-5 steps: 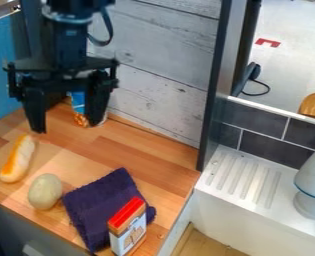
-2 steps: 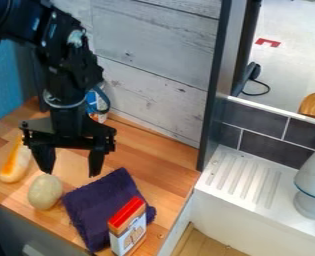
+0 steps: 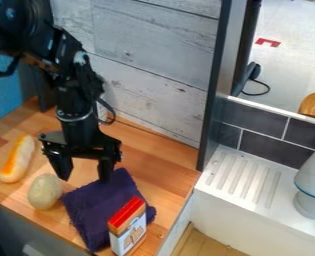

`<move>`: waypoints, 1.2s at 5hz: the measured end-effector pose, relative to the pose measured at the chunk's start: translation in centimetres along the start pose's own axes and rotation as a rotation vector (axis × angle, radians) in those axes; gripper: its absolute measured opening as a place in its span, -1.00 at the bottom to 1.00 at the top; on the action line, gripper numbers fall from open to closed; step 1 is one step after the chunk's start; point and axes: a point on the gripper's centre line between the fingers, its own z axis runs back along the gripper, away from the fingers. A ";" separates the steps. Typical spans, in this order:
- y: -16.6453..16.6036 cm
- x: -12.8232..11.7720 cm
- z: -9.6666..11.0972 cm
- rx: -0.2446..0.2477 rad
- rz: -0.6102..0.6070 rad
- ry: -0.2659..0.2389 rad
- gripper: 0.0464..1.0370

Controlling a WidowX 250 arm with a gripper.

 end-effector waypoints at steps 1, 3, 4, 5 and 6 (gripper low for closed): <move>-0.5 0.6 -1.8 -0.008 0.004 0.017 0.93; -2.4 0.3 -4.4 0.009 -0.048 0.050 0.93; -2.1 0.5 -4.8 0.026 -0.053 0.040 0.93; -1.8 0.6 -5.9 0.052 -0.055 0.060 0.93; -2.0 1.7 -6.2 0.062 -0.061 0.047 0.93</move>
